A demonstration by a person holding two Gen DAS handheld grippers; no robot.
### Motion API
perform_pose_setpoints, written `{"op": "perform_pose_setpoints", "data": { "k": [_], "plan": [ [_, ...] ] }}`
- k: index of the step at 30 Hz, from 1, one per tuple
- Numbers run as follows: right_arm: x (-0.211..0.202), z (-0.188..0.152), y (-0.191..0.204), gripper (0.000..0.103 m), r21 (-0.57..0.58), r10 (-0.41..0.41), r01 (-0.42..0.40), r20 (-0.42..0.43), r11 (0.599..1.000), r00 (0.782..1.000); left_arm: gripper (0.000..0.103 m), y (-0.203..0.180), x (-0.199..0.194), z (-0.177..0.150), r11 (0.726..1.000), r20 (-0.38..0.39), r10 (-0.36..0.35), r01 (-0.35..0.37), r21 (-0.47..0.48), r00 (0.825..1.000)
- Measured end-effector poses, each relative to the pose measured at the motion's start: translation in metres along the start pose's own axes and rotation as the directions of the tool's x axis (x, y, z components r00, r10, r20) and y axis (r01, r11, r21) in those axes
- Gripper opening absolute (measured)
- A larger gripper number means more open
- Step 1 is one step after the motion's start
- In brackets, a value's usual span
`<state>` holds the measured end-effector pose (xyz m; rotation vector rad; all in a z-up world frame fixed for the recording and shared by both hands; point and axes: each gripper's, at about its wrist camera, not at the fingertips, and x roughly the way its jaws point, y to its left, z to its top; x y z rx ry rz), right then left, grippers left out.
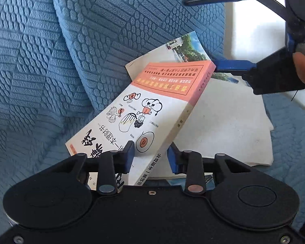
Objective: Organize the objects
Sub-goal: 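Lift the white book on edge with the right gripper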
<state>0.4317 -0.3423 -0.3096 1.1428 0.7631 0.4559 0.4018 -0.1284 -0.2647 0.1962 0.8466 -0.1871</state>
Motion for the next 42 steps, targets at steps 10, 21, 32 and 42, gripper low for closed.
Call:
{"op": "perform_pose_setpoints", "data": {
  "k": [10,21,32,42],
  "plan": [
    [0.035,-0.023,-0.002,0.073,-0.066,-0.130,0.123,-0.119,0.990,0.984,0.027,0.013,-0.011,0.002,0.997,0.019,-0.009,0.011,-0.071,1.000],
    [0.037,-0.032,0.008,0.016,-0.154,-0.204,0.192,-0.063,0.969,0.977,0.035,0.013,-0.016,-0.007,0.994,0.011,-0.042,0.043,-0.100,0.999],
    [-0.006,-0.015,0.021,0.016,-0.156,-0.146,0.152,0.049,0.976,0.988,0.063,0.032,-0.029,-0.031,0.931,-0.034,-0.182,0.161,-0.328,0.983],
    [-0.030,-0.011,-0.011,0.016,0.049,-0.149,0.147,0.059,0.988,0.987,0.074,0.088,-0.007,-0.064,0.359,0.175,-0.595,0.454,-0.816,0.784]
  ]
}}
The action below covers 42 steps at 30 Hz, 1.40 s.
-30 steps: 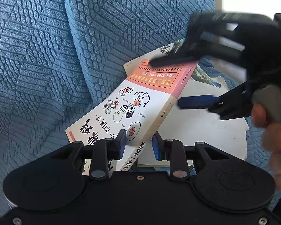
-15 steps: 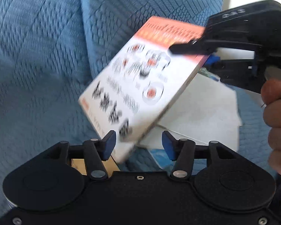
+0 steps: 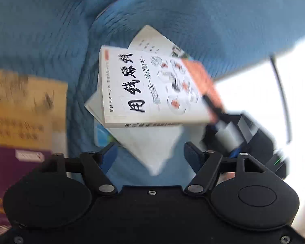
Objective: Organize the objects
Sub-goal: 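Lift the white book on edge with the right gripper, then carry the white book over the purple book with the right gripper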
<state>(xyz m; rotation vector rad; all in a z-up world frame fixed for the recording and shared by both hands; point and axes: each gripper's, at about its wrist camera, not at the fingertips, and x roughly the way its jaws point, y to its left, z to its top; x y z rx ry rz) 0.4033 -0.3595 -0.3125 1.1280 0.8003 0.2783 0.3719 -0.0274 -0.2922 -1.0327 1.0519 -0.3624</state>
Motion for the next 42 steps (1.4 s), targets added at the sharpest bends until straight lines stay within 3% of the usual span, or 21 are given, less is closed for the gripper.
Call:
{"op": "perform_pose_setpoints", "data": {
  "k": [4,8,13,15,16,19,27,34,42],
  "plan": [
    [0.001,-0.005,-0.005,0.016,0.025,0.001,-0.001,-0.027,1.000,1.000,0.077,0.015,0.009,0.013,0.987,0.000,-0.059,0.059,-0.151,0.998],
    [0.000,-0.008,-0.013,0.016,0.063,0.005,-0.002,-0.042,0.998,0.999,0.076,0.028,0.024,0.011,0.964,0.020,-0.068,0.071,-0.257,0.997],
    [-0.011,-0.005,-0.017,0.016,0.072,0.007,-0.004,-0.052,0.997,0.999,0.067,0.047,0.030,0.007,0.931,0.080,-0.071,0.095,-0.354,0.994],
    [-0.016,-0.005,-0.016,0.016,0.054,0.006,-0.003,-0.056,0.999,0.998,0.066,0.047,0.031,0.007,0.931,0.088,-0.070,0.097,-0.353,0.994],
    [-0.019,-0.005,-0.015,0.016,0.043,0.005,-0.003,-0.058,0.999,0.998,0.059,0.046,0.032,0.007,0.933,0.088,-0.067,0.094,-0.347,0.994],
    [-0.027,-0.005,-0.011,0.016,0.011,0.002,-0.002,-0.056,1.000,0.998,0.050,0.043,0.030,0.005,0.938,0.087,-0.050,0.077,-0.338,0.995],
    [-0.048,-0.010,0.010,0.017,-0.098,0.015,-0.021,-0.060,0.995,0.998,0.045,0.022,0.000,-0.004,0.963,0.108,-0.059,0.085,-0.257,0.992],
    [-0.076,-0.025,0.033,0.019,-0.102,0.049,-0.055,-0.066,0.993,0.997,0.035,-0.003,-0.050,-0.016,0.977,0.124,-0.089,0.111,-0.182,0.988],
    [-0.084,-0.044,0.074,0.019,-0.085,0.134,-0.142,-0.086,0.986,0.987,0.032,-0.031,-0.119,-0.017,0.988,0.155,-0.117,0.131,-0.086,0.981]
  ]
}}
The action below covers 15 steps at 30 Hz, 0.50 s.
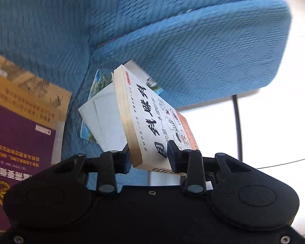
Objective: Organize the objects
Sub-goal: 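Carry the white book over the purple book with the right gripper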
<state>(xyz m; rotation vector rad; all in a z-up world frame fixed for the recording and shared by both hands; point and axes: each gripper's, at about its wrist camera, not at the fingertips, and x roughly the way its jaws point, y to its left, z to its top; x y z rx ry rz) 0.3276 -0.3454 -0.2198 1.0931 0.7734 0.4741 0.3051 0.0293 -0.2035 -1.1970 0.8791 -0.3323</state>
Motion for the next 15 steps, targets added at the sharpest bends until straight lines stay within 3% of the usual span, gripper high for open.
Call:
{"op": "perform_pose_setpoints", "data": {
  "k": [8,15],
  "plan": [
    [0.014,-0.026,0.049,0.020,-0.015,0.074,-0.075,-0.052,0.997,0.996,0.030,-0.013,-0.072,0.011,0.997,0.056,-0.063,0.061,0.036,0.996],
    [0.032,-0.061,0.062,0.020,-0.023,0.100,-0.103,-0.110,0.994,0.989,0.027,0.007,-0.127,0.015,0.997,0.110,-0.076,0.072,0.042,0.991]
  ]
}}
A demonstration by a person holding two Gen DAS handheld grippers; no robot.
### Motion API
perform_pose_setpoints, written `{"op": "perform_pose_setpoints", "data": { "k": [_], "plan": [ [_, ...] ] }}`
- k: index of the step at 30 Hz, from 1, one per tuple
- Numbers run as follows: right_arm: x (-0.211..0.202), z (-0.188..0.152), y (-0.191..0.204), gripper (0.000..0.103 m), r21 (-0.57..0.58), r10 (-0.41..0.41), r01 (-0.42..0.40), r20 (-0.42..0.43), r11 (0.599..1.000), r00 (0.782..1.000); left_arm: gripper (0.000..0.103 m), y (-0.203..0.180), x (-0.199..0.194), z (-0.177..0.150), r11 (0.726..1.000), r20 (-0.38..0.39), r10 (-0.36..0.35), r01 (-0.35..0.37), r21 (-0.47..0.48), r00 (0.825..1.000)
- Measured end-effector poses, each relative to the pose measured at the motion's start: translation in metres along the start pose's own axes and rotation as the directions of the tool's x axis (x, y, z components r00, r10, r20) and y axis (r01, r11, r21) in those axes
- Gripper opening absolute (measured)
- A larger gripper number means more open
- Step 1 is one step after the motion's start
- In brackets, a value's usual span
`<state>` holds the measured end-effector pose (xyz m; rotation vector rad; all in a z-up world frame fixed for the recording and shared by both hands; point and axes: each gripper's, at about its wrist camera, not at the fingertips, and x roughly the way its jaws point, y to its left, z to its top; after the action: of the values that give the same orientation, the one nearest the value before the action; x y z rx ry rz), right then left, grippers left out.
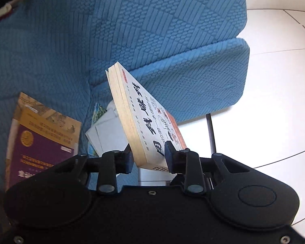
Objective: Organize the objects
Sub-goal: 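Carry the white book over the purple book with the right gripper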
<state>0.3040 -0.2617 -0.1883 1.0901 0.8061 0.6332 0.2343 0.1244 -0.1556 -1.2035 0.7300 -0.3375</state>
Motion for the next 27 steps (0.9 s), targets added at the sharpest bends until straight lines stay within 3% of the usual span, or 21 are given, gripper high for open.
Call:
{"op": "perform_pose_setpoints", "data": {
  "k": [5,13,19,27],
  "plan": [
    [0.017,-0.018,-0.017,0.021,0.002,-0.020,0.020,-0.048,1.000,0.999,0.027,0.025,-0.019,-0.005,1.000,0.028,0.027,-0.027,0.004,0.999],
    [0.028,-0.039,-0.055,0.022,-0.013,-0.068,0.067,-0.095,0.998,0.993,0.028,0.069,-0.010,-0.021,0.994,0.008,0.101,-0.101,-0.045,0.995],
    [0.038,-0.052,-0.083,0.024,-0.018,-0.129,0.128,-0.123,0.992,0.984,0.029,0.097,0.003,-0.030,0.981,0.007,0.182,-0.181,-0.061,0.983],
    [0.038,-0.067,-0.112,0.025,0.018,-0.196,0.202,-0.167,0.979,0.966,0.030,0.134,0.014,-0.042,0.950,-0.041,0.267,-0.270,-0.156,0.963]
  ]
}}
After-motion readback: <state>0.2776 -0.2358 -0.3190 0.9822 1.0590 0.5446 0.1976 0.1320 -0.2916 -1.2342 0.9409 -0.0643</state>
